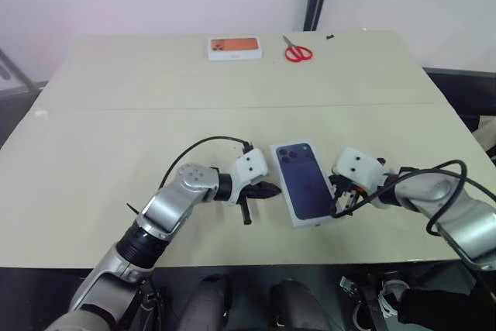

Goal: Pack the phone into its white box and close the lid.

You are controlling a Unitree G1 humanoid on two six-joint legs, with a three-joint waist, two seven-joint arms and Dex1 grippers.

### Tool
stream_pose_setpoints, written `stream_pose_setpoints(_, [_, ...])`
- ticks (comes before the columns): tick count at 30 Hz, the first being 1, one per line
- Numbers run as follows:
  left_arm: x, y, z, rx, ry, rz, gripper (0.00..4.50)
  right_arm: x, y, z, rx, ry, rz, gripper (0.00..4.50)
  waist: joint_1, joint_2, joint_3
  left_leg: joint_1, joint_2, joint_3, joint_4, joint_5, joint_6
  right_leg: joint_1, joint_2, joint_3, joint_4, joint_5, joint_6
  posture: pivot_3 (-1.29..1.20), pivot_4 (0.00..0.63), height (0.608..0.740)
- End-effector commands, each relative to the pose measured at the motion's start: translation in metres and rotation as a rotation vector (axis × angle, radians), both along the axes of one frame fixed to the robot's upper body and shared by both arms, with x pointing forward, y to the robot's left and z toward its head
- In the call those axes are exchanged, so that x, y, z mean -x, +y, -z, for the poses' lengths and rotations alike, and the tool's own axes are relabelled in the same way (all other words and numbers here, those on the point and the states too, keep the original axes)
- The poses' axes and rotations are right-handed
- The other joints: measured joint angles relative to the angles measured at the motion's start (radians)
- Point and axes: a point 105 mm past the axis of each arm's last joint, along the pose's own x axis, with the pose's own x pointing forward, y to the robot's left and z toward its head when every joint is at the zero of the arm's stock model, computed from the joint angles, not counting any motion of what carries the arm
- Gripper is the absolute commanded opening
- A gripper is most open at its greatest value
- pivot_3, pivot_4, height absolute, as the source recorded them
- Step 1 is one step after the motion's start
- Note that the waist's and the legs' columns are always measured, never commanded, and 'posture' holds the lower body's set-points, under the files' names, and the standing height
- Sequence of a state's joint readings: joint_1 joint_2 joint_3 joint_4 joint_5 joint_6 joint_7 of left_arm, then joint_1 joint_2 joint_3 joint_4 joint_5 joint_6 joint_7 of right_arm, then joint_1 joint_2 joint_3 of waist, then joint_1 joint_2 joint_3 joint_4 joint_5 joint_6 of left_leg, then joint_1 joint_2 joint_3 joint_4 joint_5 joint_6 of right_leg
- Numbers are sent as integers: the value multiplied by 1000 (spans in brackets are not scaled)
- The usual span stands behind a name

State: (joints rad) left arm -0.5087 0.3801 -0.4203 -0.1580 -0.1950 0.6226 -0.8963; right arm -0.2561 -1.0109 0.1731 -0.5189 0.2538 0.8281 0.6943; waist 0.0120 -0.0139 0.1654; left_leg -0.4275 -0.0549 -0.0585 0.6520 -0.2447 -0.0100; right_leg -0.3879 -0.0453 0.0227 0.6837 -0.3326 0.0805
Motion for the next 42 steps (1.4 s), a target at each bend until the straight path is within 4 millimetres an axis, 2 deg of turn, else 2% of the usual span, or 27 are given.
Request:
stream_pose_setpoints(1, [-1,-6,-11,23,-54,18,0,-2,8,-11,-9,-53,-27,27,0,0,0,0,0,0,0,0,0,0,0,0,0,0,0,0,150,740])
stream_pose_setpoints(8, [-3,-9,-12,42,-56,3,0,-6,3,-9,-5,-64,10,27,0,0,0,0,0,0,0,0,0,0,0,0,0,0,0,0,150,740])
stream_pose_setpoints(26, [-5,-11,-11,47,-53,1,0,-4,-5,-6,8,-58,31,27,0,0,0,0,0,0,0,0,0,0,0,0,1,0,0,0,150,740])
stream_pose_setpoints(31, [-8,-1,-15,68,-38,-28,0,-3,-17,-18,29,-82,33,27,1,0,0,0,0,0,0,0,0,0,0,0,1,0,0,0,150,740])
stream_pose_setpoints(33, [-10,4,-23,106,-24,-40,0,-2,-23,-30,20,-107,21,27,0,0,0,0,0,0,0,0,0,0,0,0,1,0,0,0,150,740])
stream_pose_setpoints(38, [-24,12,-49,227,-15,-97,0,14,-20,-51,-134,-85,-43,27,1,0,0,0,0,0,0,0,0,0,0,0,1,0,0,0,150,740])
stream_pose_setpoints(40, [-34,8,-57,263,-13,-139,0,25,-10,-53,-241,-27,-79,27,3,-1,0,0,0,0,1,0,0,1,0,-1,1,0,0,0,150,740])
stream_pose_setpoints(42, [-42,-4,-55,246,-15,-154,0,41,4,-43,-278,52,-142,27,6,-1,0,0,0,-1,2,0,0,2,0,-1,1,0,0,0,150,740])
